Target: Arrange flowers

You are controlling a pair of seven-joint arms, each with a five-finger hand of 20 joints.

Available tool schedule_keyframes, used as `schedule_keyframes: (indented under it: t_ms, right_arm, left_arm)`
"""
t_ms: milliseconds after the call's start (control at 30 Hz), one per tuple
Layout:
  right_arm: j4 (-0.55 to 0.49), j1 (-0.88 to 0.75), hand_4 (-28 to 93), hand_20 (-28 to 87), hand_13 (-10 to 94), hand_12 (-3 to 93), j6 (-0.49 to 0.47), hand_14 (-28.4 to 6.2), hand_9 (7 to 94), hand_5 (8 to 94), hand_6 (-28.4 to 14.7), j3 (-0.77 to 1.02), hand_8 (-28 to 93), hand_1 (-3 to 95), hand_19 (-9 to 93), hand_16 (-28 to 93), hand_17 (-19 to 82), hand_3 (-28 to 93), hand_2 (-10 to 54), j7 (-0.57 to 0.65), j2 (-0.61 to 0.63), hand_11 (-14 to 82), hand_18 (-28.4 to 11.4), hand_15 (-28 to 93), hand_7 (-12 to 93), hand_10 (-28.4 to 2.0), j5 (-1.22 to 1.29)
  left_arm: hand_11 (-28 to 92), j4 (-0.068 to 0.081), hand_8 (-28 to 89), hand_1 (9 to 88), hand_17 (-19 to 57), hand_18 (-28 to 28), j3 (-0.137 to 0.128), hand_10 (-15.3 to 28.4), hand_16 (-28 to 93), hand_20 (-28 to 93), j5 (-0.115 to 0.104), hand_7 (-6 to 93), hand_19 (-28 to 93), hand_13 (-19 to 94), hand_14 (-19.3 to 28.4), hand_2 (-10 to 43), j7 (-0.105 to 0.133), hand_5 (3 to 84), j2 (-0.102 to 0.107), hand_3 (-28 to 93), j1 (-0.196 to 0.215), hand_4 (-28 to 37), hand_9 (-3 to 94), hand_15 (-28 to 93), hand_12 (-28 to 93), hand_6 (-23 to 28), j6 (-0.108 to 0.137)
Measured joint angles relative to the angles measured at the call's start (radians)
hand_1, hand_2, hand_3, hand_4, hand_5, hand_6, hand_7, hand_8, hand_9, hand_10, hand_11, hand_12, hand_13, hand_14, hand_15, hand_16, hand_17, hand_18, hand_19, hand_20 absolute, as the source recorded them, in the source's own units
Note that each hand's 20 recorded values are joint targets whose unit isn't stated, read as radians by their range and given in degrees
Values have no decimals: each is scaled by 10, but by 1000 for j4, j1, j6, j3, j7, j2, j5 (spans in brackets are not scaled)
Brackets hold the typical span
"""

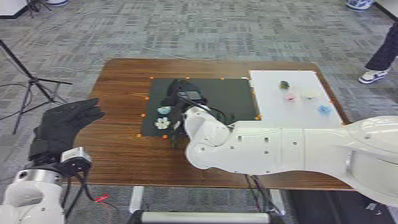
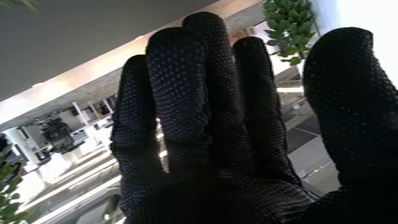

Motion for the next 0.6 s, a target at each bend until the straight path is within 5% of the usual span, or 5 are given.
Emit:
schedule_keyframes:
  t_ms: [600]
  right_arm:
    - [-47, -1, -283, 9, 704, 162, -33, -86, 722, 580, -3, 3, -169, 371, 905, 183, 260, 755, -62, -28, 20, 260, -224, 633, 229, -141, 0]
  left_arm:
    - [381, -18, -106, 236, -55, 177, -6, 207, -89, 135, -4, 159, 430, 335, 237, -1, 6, 567, 2, 887, 24, -224, 475, 564, 128, 133, 26]
